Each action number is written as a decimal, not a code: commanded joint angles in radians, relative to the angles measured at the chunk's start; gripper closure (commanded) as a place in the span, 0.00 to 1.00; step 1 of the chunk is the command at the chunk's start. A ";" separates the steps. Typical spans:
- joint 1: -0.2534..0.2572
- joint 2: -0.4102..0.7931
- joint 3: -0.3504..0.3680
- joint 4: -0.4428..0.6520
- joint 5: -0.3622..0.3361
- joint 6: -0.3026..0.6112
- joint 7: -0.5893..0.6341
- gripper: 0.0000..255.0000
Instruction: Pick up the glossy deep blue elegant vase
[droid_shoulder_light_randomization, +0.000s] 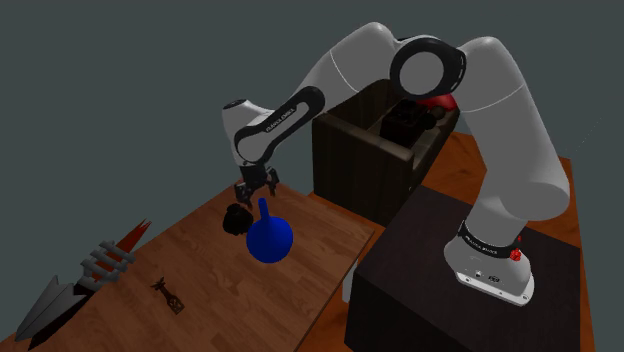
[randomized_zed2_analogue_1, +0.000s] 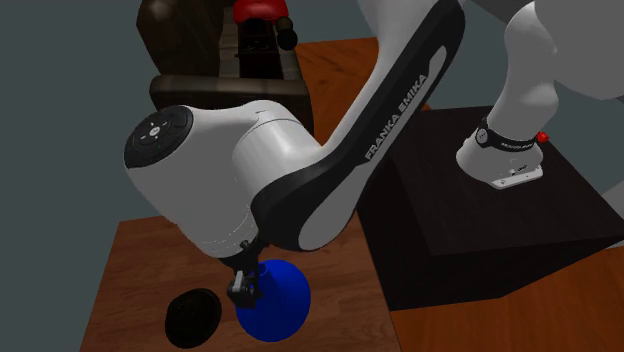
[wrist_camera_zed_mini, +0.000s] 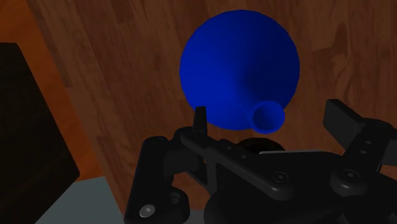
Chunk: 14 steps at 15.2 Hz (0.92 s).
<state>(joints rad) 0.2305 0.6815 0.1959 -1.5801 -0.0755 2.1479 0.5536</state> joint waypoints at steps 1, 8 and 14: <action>0.002 0.018 -0.002 0.001 -0.003 0.018 0.001 0.00; 0.004 0.040 -0.005 -0.001 -0.006 0.040 0.002 1.00; 0.004 0.039 -0.005 -0.001 -0.006 0.040 0.002 1.00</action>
<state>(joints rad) 0.2349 0.7205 0.1910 -1.5805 -0.0815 2.1881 0.5561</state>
